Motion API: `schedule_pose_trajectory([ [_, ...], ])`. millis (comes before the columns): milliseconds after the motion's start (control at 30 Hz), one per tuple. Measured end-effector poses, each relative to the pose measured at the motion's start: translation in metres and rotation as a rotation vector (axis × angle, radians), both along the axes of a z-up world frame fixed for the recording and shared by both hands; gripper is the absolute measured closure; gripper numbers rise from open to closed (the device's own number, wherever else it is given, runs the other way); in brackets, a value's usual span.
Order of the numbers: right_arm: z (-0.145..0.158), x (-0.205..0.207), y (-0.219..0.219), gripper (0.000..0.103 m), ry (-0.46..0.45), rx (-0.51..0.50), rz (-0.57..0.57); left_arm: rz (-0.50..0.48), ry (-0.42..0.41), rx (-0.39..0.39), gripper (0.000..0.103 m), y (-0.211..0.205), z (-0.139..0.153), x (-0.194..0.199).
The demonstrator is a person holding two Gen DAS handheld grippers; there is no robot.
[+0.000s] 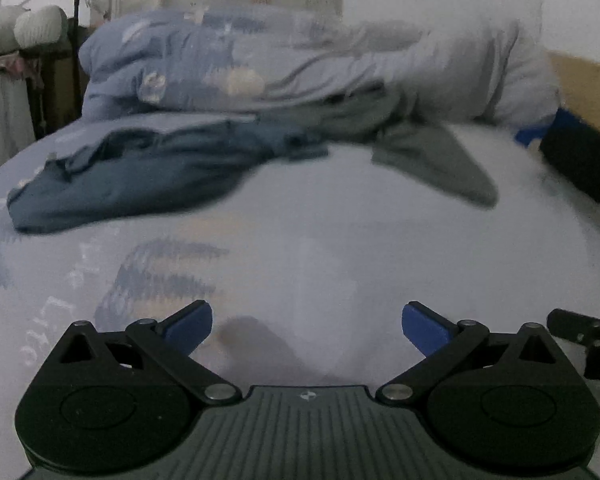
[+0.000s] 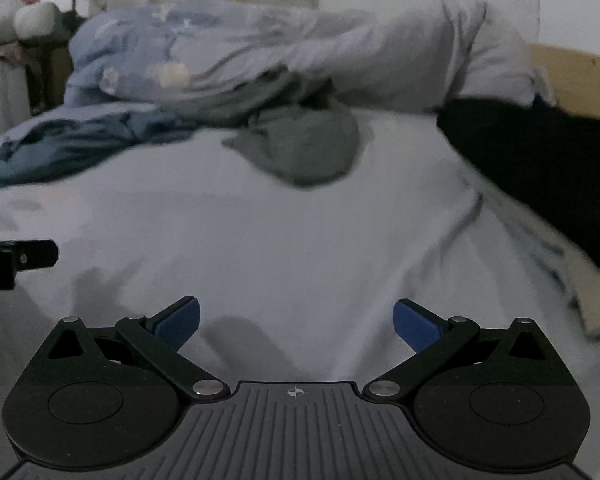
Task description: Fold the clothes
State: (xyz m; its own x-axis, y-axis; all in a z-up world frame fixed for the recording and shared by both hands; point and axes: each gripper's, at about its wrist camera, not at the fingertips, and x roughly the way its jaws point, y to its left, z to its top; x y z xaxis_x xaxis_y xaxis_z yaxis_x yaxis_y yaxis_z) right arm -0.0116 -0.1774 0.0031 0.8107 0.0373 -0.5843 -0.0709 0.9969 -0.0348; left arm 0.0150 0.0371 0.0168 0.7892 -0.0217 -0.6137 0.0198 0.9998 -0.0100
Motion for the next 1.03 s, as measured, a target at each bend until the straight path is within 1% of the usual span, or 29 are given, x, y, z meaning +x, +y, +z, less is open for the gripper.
schedule_pose_trajectory([
  [133, -0.006, 0.002, -0.001, 0.000, -0.006, 0.029, -0.023, 0.007, -0.010, -0.006, 0.000, 0.003, -0.006, -0.007],
  [200, -0.008, 0.001, 0.000, 0.000, -0.012, 0.039, -0.036, 0.011, -0.014, 0.003, 0.000, 0.002, -0.010, -0.006],
  [300, -0.011, 0.001, 0.002, 0.000, -0.027, 0.031, -0.045, 0.017, -0.014, 0.022, 0.000, -0.001, -0.014, -0.004],
  [467, -0.012, 0.002, 0.002, 0.000, -0.035, 0.026, -0.048, 0.028, -0.011, 0.031, 0.000, -0.003, -0.016, 0.003],
  [1033, -0.012, 0.005, 0.004, 0.000, -0.040, 0.016, -0.049, 0.012, -0.023, 0.021, 0.000, 0.000, -0.020, 0.006],
])
